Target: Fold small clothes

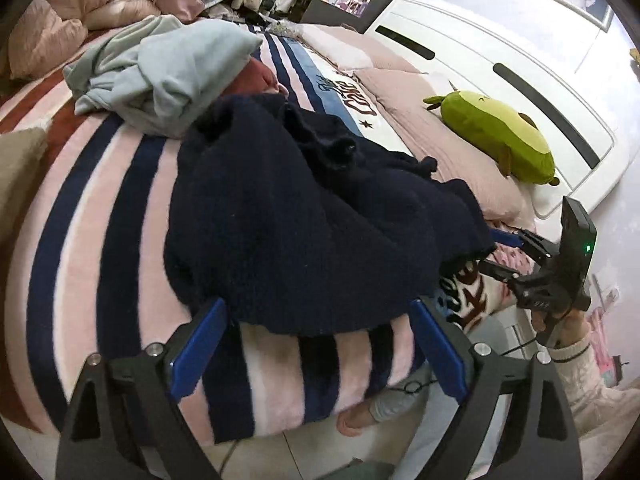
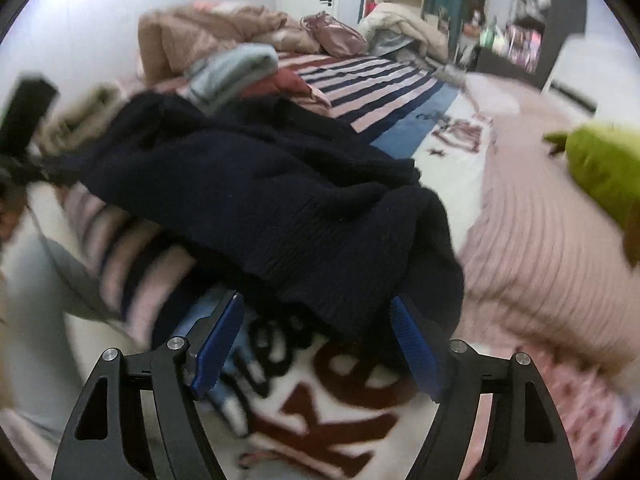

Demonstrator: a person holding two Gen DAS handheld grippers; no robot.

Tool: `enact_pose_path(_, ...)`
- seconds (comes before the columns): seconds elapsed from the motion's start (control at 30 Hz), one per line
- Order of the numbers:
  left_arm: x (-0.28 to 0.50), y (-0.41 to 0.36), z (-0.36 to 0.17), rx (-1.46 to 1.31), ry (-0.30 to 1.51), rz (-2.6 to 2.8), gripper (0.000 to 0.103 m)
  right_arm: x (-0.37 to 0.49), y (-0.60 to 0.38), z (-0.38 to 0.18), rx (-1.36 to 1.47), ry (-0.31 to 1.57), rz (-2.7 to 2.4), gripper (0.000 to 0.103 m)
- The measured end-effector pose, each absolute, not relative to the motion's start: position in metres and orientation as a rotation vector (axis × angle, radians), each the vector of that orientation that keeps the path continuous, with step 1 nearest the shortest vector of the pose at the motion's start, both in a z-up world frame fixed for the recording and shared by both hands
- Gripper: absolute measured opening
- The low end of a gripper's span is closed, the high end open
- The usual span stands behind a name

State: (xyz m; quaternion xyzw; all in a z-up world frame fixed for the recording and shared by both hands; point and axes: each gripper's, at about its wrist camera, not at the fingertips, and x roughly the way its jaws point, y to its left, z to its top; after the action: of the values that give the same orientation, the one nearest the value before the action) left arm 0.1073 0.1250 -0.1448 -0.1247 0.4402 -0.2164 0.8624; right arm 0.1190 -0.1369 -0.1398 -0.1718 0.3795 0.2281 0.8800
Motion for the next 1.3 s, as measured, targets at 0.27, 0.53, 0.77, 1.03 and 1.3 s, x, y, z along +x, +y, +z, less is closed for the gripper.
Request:
enact_pose_path(0.27,0.119,0.124,-0.130,-0.315,0.887,-0.500,0.011,0.152,-0.127,-0.129,-0.282,0.798,0.515,0.027)
enact_pose_path(0.53,0.164,0.133,-0.095,-0.287,0.789,-0.461,0.008,0.214,-0.127,-0.096,-0.236,0.793,0.461,0.008)
enact_pose_path(0.77,0.254,0.154,-0.079,-0.253,0.698,-0.326,0.015,0.321,-0.135,-0.082,-0.113,0.855,0.377,0.005)
enact_pose_path(1.03,0.279,0.183,-0.086,-0.335,0.683,-0.283,0.078,0.333,-0.172,-0.107,0.017,0.905,0.332,0.052)
enact_pose_path(1.3,0.205,0.169,-0.142,-0.311,0.899,-0.428,0.088,0.241,-0.212,-0.152,0.127,0.979,0.419,0.056)
